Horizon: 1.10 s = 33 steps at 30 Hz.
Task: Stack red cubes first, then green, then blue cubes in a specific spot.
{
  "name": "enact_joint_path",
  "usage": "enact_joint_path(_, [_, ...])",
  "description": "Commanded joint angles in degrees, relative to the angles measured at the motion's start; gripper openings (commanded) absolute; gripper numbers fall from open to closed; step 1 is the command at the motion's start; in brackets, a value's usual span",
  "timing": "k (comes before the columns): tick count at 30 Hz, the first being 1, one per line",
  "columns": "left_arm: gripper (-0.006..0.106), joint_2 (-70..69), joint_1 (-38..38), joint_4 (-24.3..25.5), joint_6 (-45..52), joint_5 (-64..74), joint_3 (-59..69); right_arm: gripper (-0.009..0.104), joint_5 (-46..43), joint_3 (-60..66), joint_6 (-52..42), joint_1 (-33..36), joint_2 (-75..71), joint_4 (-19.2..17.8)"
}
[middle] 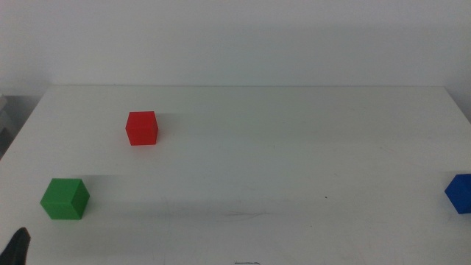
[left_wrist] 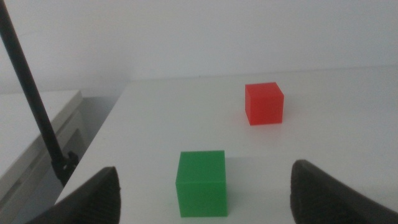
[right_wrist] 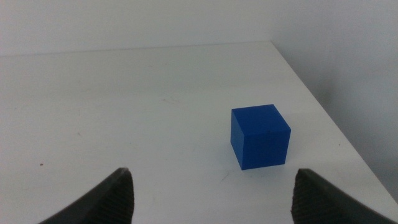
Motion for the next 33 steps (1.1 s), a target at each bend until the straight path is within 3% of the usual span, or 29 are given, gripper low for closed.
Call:
enact_joint_path(1, [0.093, 2.64, -0.11, -0.3, -0.46, -2.79, -4.45, 0.065, -4.49, -1.01, -0.63, -0.26, -0.79, -0.72])
enact_joint_path(17, [0.093, 43.94, -3.12, -0.19, -1.83, 36.86, -50.66, 0.065, -4.49, -1.01, -0.63, -0.26, -0.79, -0.72])
enact_joint_path(33, [0.093, 72.41, -5.43, 0.15, -7.64, 48.07, -77.8, 0.065, -4.49, -1.01, -0.63, -0.26, -0.79, -0.72])
